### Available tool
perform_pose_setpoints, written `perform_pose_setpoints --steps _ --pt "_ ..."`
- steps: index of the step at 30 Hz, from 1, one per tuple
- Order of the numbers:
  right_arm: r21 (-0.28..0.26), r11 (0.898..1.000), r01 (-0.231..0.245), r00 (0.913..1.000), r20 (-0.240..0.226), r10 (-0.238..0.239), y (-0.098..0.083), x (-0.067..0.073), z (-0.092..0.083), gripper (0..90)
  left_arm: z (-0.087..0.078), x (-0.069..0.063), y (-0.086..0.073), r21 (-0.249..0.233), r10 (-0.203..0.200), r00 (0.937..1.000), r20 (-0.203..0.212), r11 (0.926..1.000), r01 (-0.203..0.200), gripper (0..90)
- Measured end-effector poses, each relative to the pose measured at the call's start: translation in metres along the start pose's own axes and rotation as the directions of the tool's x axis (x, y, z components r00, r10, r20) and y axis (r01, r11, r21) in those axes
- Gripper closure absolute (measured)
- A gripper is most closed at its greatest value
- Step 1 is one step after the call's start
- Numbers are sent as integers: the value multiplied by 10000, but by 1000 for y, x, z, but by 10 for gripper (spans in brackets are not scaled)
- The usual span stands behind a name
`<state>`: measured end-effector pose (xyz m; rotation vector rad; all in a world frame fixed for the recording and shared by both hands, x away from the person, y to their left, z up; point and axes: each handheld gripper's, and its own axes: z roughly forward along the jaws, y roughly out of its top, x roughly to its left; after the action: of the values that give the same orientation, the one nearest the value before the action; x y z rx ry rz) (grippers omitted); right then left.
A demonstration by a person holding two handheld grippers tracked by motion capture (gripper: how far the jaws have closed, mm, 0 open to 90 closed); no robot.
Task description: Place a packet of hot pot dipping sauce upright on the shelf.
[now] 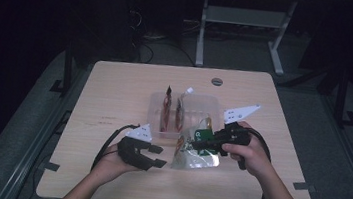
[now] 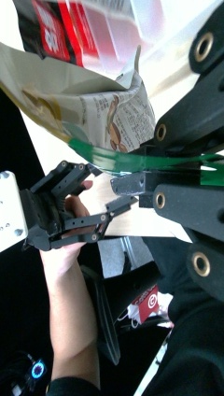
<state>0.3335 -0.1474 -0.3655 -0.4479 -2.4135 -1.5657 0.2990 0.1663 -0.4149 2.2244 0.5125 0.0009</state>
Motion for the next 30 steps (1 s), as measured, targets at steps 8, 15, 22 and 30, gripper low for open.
perform_pose_setpoints --steps 8,15,22,30 --pt "-261 9995 170 9982 580 -154 11 -8 -23 900 -6 1 -18 221 -64 9998 -173 9997 68 309" --pt "-460 9987 203 9925 1214 -146 24 -17 -41 900 -16 4 -26 24 -114 9987 -503 9999 115 220" --pt "-541 9983 205 9866 1627 -115 37 -27 -53 900 -21 8 -28 -114 -208 9975 -670 9997 201 209" --pt "-561 9984 76 9793 2025 39 48 -43 -62 900 -25 9 -29 -267 -213 9963 -829 9995 192 204"
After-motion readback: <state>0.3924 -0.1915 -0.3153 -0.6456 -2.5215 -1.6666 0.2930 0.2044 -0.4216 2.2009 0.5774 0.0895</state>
